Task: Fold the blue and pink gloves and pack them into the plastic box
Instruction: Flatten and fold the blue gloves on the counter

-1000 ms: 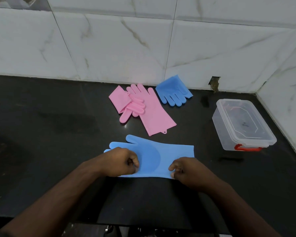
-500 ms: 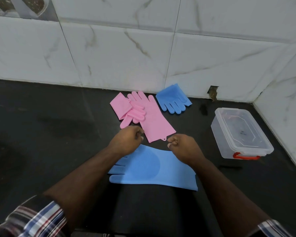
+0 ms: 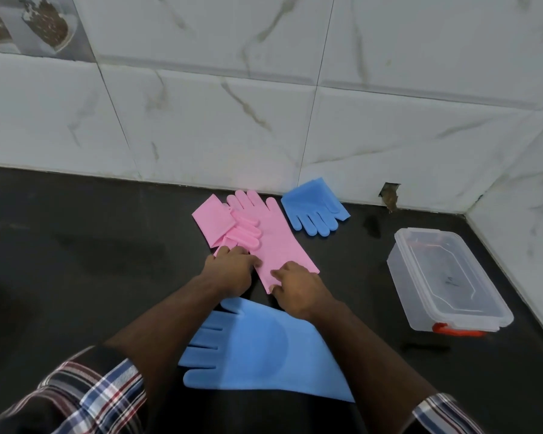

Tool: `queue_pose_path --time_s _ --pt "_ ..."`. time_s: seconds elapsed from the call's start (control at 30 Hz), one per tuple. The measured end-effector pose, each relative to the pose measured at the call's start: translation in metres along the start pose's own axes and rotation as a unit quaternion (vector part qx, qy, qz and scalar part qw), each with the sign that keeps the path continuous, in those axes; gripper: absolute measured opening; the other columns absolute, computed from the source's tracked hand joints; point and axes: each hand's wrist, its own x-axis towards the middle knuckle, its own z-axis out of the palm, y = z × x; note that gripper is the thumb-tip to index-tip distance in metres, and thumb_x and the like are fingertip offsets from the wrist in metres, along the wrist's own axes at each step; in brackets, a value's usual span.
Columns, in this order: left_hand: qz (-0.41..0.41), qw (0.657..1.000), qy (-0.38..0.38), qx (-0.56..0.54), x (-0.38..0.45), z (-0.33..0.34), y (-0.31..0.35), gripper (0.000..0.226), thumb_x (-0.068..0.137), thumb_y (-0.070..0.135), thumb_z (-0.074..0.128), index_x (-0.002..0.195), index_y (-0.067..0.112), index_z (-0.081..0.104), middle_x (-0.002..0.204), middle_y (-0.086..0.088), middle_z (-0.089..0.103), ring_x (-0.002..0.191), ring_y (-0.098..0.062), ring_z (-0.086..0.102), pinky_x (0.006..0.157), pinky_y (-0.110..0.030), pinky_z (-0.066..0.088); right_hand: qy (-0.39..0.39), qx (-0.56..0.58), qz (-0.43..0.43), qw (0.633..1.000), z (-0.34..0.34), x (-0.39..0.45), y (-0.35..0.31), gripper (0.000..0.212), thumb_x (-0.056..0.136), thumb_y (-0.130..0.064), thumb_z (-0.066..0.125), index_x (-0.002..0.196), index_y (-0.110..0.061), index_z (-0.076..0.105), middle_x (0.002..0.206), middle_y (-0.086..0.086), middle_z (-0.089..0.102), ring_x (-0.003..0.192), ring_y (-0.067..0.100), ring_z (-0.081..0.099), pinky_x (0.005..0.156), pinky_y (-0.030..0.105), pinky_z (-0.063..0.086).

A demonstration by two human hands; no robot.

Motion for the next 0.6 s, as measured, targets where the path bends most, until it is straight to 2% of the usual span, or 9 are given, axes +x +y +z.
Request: queue_pose_path --time_s 0.1,0.23,0.47,0.53,0.6 --pt "0.004 1.000 0.018 0.003 0.014 -0.002 -0.001 0.044 0.098 0.026 0.042 0.137 0.043 0.052 0.148 0.002 0.043 0.134 -0.028 0.038 0.110 -0.050 0.031 -0.016 -0.014 -0.008 1.000 -0.005 0.021 0.004 0.041 0.099 -0.034 0.040 0.135 -0.016 0.053 0.129 0.009 0.050 0.115 0.028 0.053 0.098 0.044 0.045" --pt "-0.002 1.000 0.011 0.023 0.032 -0.004 -0.006 0.050 0.098 0.031 0.041 0.147 0.039 0.040 0.149 0.000 0.038 0.136 -0.029 0.035 0.110 -0.053 0.030 -0.032 -0.010 -0.007 0.999 -0.006 0.052 0.012 0.040 0.099 -0.032 0.040 0.132 -0.015 0.053 0.126 0.011 0.047 0.103 0.031 0.057 0.094 0.045 0.048" --pt "-0.033 0.999 -0.006 0.022 0.067 -0.015 -0.009 0.057 0.097 0.036 0.042 0.151 0.043 0.028 0.155 -0.002 0.028 0.140 -0.032 0.030 0.110 -0.055 0.030 -0.043 -0.045 -0.011 0.998 -0.019 0.100 0.020 0.057 0.096 -0.028 0.050 0.147 -0.014 0.032 0.141 0.011 0.038 0.122 0.028 0.046 0.105 0.044 0.040" --pt "-0.028 0.999 0.017 -0.002 0.075 -0.019 -0.009 0.049 0.097 0.034 0.043 0.145 0.040 0.040 0.147 -0.003 0.040 0.132 -0.029 0.042 0.107 -0.052 0.040 -0.044 -0.015 -0.006 0.999 -0.023 0.109 0.023 0.051 0.098 -0.025 0.046 0.148 -0.017 0.036 0.142 0.010 0.041 0.124 0.027 0.047 0.107 0.042 0.040" --pt "-0.017 0.996 0.048 -0.069 0.082 -0.025 -0.011 0.037 0.097 0.030 0.044 0.129 0.036 0.059 0.134 0.001 0.058 0.116 -0.022 0.057 0.098 -0.045 0.049 -0.005 0.088 0.021 0.996 -0.031 0.112 0.031 0.043 0.099 -0.021 0.045 0.142 -0.020 0.048 0.141 0.006 0.050 0.124 0.024 0.051 0.107 0.039 0.041"
